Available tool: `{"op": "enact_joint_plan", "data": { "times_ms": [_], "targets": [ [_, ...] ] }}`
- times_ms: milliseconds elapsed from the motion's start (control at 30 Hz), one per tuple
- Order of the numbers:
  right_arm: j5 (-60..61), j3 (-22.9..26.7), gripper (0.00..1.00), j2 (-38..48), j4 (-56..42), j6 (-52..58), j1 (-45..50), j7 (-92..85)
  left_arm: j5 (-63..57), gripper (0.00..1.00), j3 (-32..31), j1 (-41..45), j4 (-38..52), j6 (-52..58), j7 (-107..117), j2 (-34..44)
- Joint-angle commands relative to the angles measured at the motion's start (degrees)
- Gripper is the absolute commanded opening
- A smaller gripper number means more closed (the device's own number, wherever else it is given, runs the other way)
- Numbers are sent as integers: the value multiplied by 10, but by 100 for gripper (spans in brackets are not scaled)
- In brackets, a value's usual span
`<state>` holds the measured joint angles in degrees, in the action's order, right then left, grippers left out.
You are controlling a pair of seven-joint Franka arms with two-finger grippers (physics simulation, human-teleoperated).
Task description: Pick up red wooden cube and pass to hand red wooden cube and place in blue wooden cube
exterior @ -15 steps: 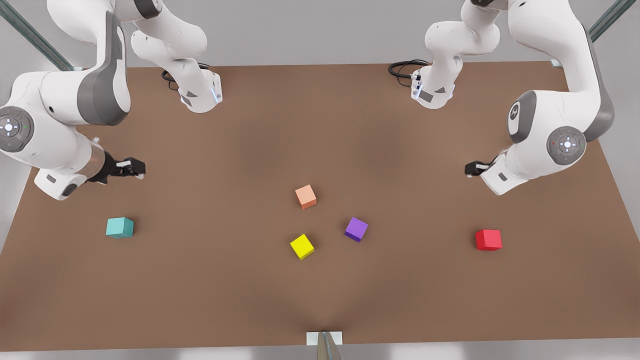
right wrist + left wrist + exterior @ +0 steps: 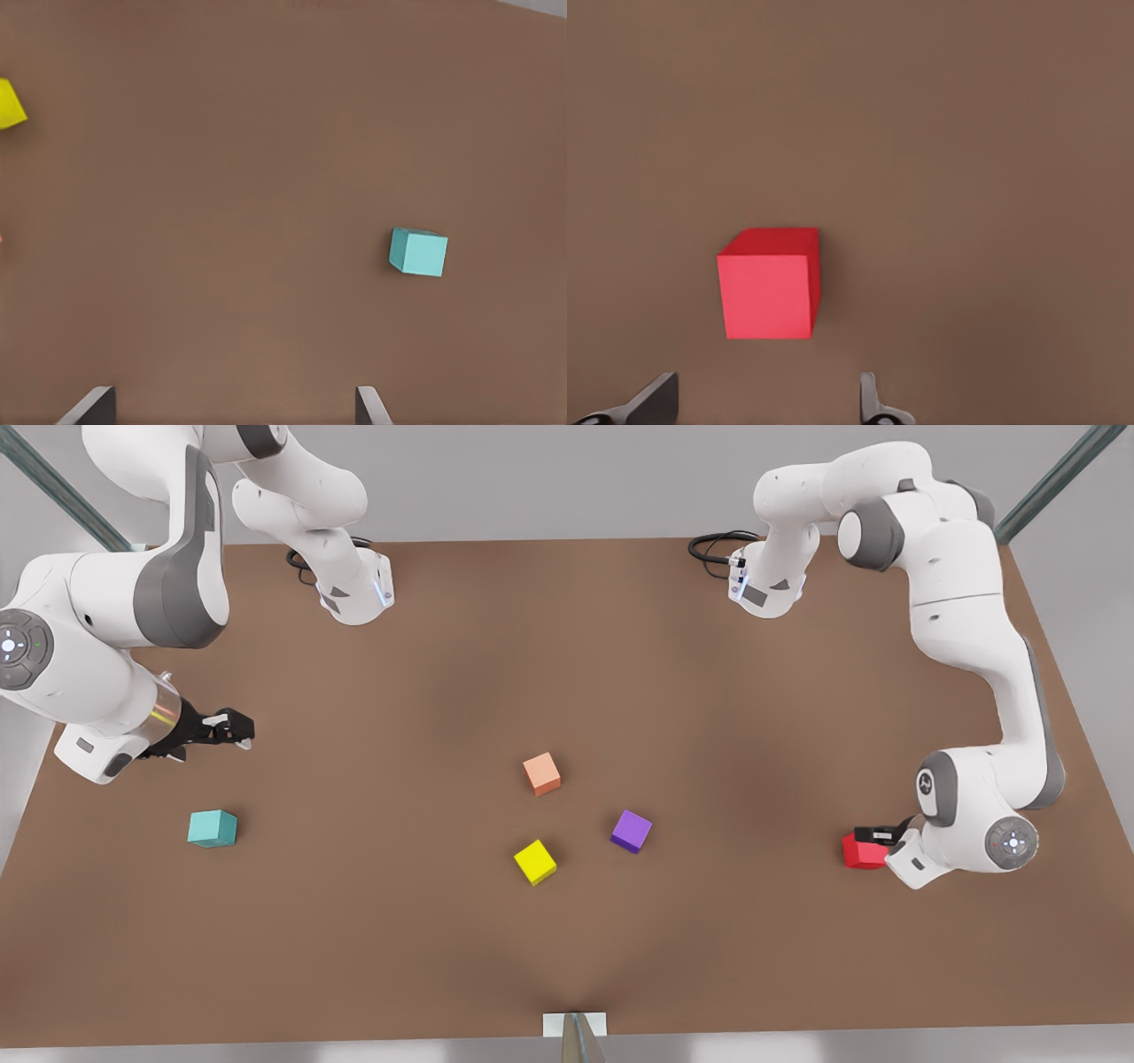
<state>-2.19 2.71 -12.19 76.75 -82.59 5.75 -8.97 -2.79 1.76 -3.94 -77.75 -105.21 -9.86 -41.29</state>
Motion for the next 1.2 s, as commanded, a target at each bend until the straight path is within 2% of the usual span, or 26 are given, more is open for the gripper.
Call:
{"op": "enact_joint_plan", "data": {
  "times_ms": [0, 733, 767, 800, 833, 900, 967, 1000, 1067, 1133, 1167],
  "targets": [
    [1, 0, 100, 1, 0, -2, 0, -16, 0, 100, 2, -4, -15, -121, -111, -7],
    [1, 0, 100, 0, 4, -2, 0, -16, 3, 100, 3, -16, -46, -165, -104, -75],
    [1, 0, 100, 0, 4, -2, -1, -16, 3, 78, 3, -16, -46, -171, -104, -74],
    [2, 0, 100, 0, 5, -1, -1, -16, 2, 62, 2, -16, -46, -170, -105, -74],
    [2, 0, 100, 0, 5, -1, -1, -16, 3, 62, -3, -16, -43, -166, -104, -74],
    [3, 0, 100, 0, 6, -1, -1, -16, 11, 53, -14, -12, -31, -156, -76, -70],
    [2, -1, 100, -1, 6, -1, 0, -17, 19, 54, -94, -14, 12, -79, 71, -70],
    [26, -6, 100, -22, -6, -2, 6, -58, 66, 55, -140, -14, 43, -33, 136, -70],
    [156, -6, 100, -106, -41, -1, 8, -314, 266, 55, -218, -15, 58, 27, 175, -70],
    [313, -5, 100, -174, -42, -1, 6, -524, 300, 54, -335, -8, 58, 19, 179, -93],
    [396, -6, 100, -210, -42, 4, 5, -593, 337, 55, -359, -8, 58, 12, 176, -97]
  ]
}}
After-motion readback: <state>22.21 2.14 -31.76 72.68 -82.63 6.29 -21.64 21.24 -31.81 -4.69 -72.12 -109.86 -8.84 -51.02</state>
